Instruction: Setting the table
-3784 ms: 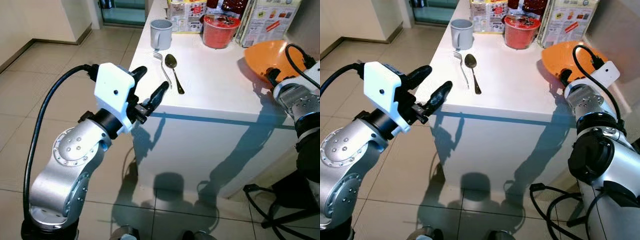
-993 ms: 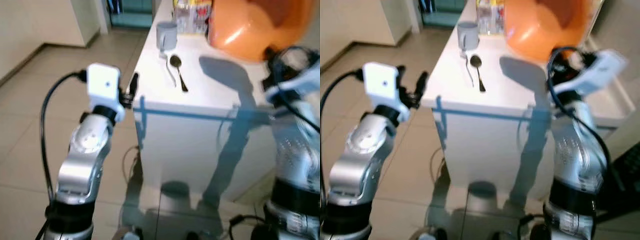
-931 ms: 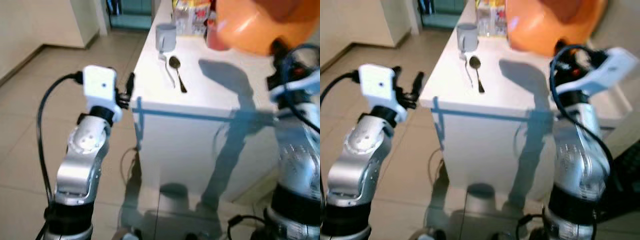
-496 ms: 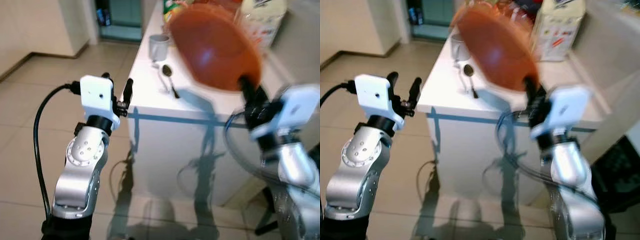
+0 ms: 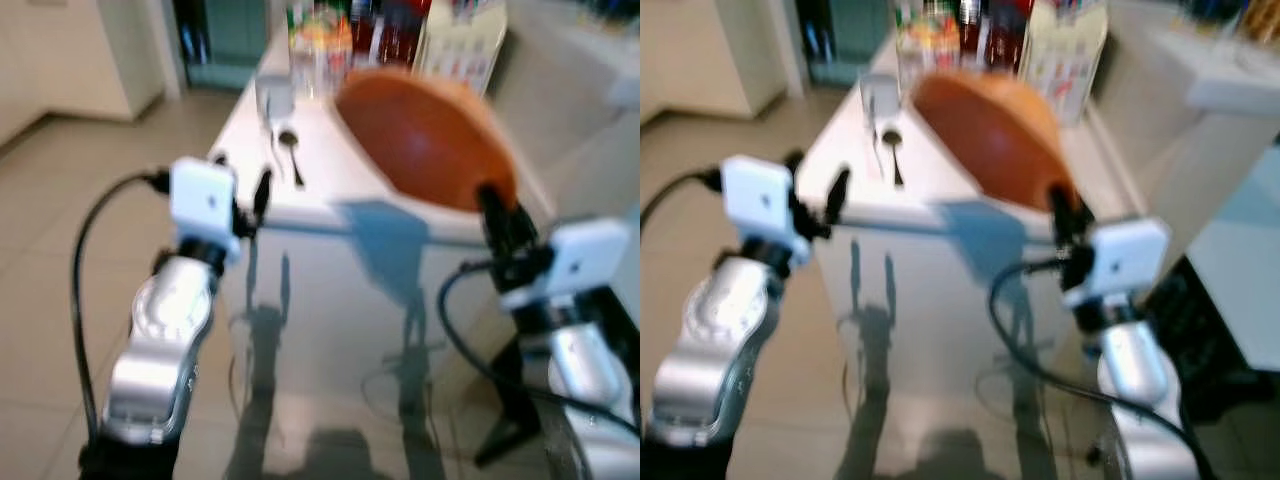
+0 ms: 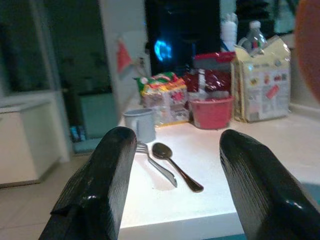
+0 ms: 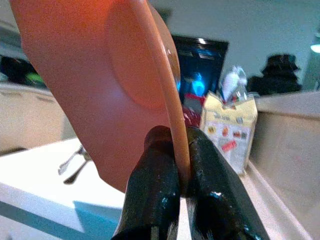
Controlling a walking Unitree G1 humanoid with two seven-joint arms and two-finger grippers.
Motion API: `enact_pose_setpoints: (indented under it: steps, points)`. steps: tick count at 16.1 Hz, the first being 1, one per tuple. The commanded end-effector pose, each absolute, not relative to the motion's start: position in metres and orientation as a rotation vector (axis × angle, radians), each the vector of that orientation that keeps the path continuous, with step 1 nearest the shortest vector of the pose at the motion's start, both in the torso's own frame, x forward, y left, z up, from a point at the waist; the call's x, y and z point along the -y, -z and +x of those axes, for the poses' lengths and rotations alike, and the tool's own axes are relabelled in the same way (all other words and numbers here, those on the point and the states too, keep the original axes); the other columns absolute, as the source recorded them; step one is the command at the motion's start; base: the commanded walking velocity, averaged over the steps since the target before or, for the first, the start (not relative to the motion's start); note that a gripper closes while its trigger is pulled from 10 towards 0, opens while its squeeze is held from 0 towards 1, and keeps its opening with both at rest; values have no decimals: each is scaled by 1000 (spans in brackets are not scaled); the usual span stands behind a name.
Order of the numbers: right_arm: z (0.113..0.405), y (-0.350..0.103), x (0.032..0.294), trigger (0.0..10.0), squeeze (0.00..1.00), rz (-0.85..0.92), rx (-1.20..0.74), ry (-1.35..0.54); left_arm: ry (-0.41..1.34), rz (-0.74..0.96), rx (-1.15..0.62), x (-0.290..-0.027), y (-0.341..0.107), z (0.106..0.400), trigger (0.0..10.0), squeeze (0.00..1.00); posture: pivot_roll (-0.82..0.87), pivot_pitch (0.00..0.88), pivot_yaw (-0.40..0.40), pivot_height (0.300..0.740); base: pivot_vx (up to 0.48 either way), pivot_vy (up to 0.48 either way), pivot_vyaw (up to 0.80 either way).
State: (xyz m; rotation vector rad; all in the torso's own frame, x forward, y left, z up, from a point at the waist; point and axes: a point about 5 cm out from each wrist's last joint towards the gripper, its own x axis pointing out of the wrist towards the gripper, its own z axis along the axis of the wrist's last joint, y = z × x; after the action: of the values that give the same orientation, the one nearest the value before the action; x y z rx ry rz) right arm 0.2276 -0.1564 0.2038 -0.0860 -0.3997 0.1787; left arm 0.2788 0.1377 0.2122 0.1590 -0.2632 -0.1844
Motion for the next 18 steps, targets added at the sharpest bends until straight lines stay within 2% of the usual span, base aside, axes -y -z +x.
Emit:
enact_pose_setpoints:
  steps: [1,13,18]
  points:
    - [227,-206,162,10000,0,-98,432,-156,212,163,276,-132,-214,279,10000,0,-3,0,-28,740,0,-469,0]
    - [242,-196,171,10000,0,-79,386,-99,200,165,285,-120,-216,291,10000,0,-32,0,-51,740,0,-460,0]
    - [240,-195,173,10000,0,-88,387,-81,207,151,276,-118,-213,292,10000,0,-50,0,-17,740,0,-458,0]
